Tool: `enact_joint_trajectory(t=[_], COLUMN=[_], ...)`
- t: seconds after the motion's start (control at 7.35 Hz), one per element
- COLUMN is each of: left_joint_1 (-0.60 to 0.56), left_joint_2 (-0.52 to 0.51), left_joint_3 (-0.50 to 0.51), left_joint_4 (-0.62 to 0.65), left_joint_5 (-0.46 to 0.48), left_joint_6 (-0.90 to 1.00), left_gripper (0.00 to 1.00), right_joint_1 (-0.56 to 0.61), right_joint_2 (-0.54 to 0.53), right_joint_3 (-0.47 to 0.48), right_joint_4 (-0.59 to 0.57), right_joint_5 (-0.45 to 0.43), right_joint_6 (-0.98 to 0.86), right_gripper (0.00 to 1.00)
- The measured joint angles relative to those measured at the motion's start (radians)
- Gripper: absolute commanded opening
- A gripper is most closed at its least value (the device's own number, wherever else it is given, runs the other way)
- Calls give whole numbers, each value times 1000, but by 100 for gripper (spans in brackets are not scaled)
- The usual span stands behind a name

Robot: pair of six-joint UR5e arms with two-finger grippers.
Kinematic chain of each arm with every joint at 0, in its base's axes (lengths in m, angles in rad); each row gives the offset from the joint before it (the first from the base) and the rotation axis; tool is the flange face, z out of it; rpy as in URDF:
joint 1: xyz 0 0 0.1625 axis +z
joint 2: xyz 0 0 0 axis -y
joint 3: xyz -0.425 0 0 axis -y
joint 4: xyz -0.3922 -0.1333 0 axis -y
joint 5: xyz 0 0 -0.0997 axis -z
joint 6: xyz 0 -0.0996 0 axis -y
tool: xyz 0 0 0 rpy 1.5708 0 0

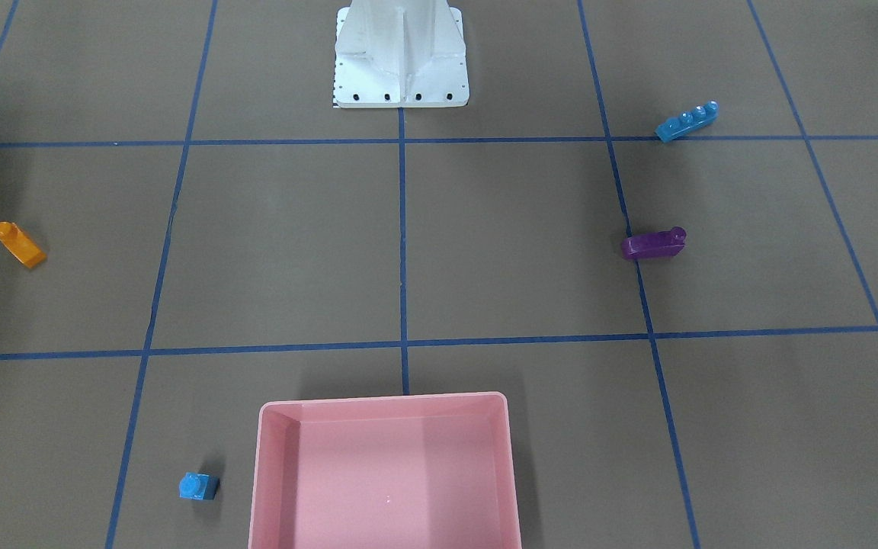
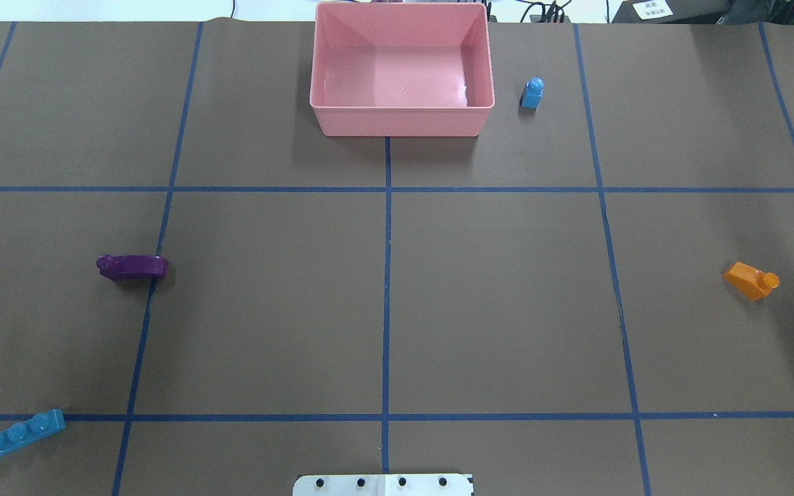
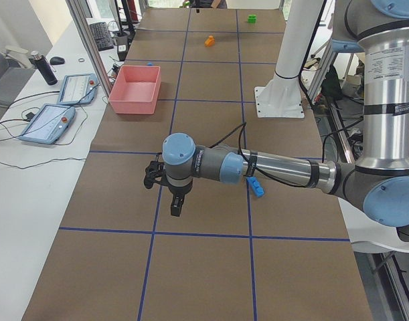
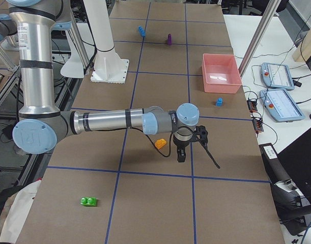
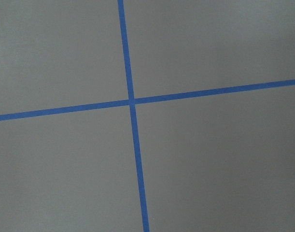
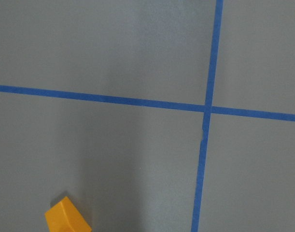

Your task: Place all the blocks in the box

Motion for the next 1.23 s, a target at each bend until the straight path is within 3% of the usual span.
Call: enact_joint_trajectory(t=[0.27, 0.41, 0.82, 1.23], left_joint_1=[11, 12, 13, 13], left_joint_2=[1, 2, 2, 2], left_joint_3=[4, 2, -9, -21], left_joint_4=[-36, -42, -51, -100], left_joint_5=[-4, -5, -7, -6], left_joint_6=[-4, -6, -10, -67], left_gripper=[100, 100, 100, 100], right_joint_1=[-1, -2, -2, -2], right_joint_2=[-204, -308, -529, -615], right_joint_3=[13, 26, 58, -26], right_joint_4=[216, 283, 336, 341], right_joint_5=[13, -8, -80, -99], right_joint_6=[-5, -6, -95, -230], right_gripper=[100, 90, 92, 94])
